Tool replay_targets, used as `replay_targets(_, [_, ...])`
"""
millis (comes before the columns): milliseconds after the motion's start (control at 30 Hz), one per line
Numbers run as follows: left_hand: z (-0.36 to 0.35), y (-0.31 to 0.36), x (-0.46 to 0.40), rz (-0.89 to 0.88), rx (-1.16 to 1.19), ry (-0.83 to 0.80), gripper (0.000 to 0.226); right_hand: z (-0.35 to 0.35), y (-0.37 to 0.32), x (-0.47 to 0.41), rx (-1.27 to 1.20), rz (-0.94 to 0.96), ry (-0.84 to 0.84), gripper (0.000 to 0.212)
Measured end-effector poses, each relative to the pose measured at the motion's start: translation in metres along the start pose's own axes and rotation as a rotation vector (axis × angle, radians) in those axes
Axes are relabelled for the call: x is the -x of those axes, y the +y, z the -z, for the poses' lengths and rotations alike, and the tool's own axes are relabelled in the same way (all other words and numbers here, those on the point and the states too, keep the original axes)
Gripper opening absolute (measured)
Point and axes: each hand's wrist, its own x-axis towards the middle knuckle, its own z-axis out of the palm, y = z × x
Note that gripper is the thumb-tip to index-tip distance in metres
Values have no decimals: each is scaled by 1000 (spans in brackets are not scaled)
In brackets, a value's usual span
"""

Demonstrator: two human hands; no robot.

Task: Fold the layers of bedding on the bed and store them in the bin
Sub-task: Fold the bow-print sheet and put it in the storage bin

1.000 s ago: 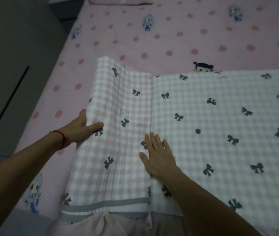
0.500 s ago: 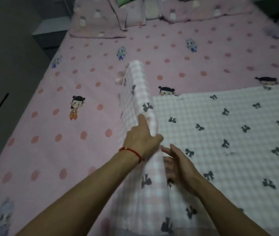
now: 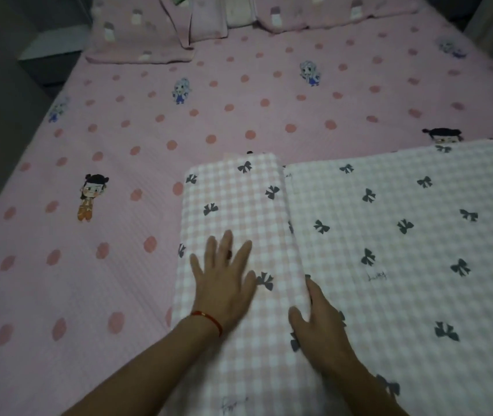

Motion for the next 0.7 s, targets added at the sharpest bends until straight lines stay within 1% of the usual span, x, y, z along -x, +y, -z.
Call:
replay_targets(67, [-3,-12,-16,25,-43,-81,60,0,-1,3,57,17,-11,48])
replay_targets(100, [-8,-14,-19,13,-78,-123,60,-2,-2,6,155,42,-19,54])
replay_targets(133, [-13,-16,-22,-1,-107,-139,61,-4,-6,6,302,70,21,64])
replay_targets(167, [-21,-17,-24,-5,-126,-142,61,-8,-10,-1,469,131,102,75])
replay_targets(200, [-29,-17,-24,5,-136,-139,62,-12,-18,-10,586,216,160,82])
replay_targets(233, [-35,-18,-23,7,-152,-124,63,-17,-28,-21,648,315,195,84])
replay_targets(267, [-38,-20,-23,-1,-176,-98,63,-22,-38,-33,688,396,203,80])
replay_targets(333, [-48,-22,-23,3,-197,-77,66,-33,-35,-62,776,436,147,70])
replay_targets(467, [-57,-23,-24,-5,-215,-61,69,-43,-6,-80,870,359,97,69])
replay_targets(533, [-61,-22,-25,-1,-219,-54,69,-42,-1,-82,861,389,94,69])
replay_targets(633, [-65,-26,-34,-13,-205,-87,68,-45,5,-92,846,405,96,72])
replay_targets(700, [-67,-24,-33,-18,-209,-71,69,-44,11,-92,859,425,103,75])
